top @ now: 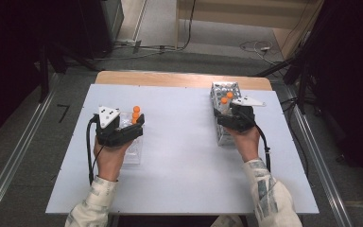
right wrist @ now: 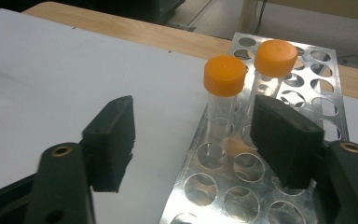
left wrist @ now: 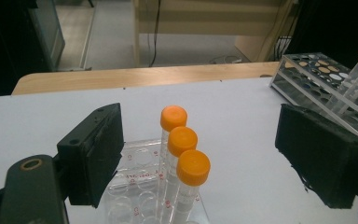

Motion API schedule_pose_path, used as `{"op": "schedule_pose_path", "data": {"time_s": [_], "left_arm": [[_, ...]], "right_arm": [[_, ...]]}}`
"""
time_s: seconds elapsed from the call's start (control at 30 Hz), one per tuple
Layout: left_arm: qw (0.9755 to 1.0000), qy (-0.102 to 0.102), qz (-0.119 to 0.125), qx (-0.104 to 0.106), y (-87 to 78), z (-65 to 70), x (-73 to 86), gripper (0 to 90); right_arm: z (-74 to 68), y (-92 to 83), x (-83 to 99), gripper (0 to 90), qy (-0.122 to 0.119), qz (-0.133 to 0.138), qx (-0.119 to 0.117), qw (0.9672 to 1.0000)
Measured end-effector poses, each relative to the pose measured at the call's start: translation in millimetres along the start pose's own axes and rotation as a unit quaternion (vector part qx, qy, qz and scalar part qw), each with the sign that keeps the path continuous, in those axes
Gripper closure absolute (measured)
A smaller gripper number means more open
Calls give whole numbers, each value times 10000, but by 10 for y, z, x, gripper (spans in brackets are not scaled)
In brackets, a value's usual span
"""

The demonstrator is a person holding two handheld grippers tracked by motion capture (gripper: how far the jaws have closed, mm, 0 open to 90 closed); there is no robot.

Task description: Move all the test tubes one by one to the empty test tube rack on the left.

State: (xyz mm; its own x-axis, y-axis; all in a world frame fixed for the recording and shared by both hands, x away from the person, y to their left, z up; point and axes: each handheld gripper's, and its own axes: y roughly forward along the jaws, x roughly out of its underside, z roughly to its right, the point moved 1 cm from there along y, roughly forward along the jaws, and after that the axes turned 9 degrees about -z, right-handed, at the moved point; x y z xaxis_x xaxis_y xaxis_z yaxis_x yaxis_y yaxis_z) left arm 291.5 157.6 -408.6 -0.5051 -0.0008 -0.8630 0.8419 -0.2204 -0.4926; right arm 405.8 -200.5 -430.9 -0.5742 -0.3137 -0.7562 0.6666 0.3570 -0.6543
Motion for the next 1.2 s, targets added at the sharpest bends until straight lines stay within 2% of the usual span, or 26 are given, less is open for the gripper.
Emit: {"op": "schedule_pose_path", "data": {"time_s": [0.13, 0.23, 0.3, 0.37, 0.73, 0.9, 1.2], "left_arm": [[10000, -6, -2, -13, 8, 0, 4, 157], [10000, -4, 4, -12, 4, -6, 3, 157], [10000, -6, 9, -16, 4, -5, 4, 157], [10000, -7, 15, -17, 3, -3, 5, 158], [10000, 4, 36, -4, -2, 18, 6, 159], [10000, 28, 30, 5, -1, 30, 8, 160], [10000, 28, 32, 2, -1, 32, 10, 160]], "right_arm": [[31, 86, -32, 434, -59, -153, 118, 9998], [57, 133, -46, 513, 32, -194, 218, 9996], [76, 170, -52, 549, 110, -319, 228, 9992], [89, 197, -68, 567, 164, -448, 229, 9986], [90, 259, -161, 682, 275, -768, 344, 9961], [81, 298, -178, 696, 263, -905, 376, 9948], [79, 286, -170, 716, 277, -846, 429, 9951]]}}
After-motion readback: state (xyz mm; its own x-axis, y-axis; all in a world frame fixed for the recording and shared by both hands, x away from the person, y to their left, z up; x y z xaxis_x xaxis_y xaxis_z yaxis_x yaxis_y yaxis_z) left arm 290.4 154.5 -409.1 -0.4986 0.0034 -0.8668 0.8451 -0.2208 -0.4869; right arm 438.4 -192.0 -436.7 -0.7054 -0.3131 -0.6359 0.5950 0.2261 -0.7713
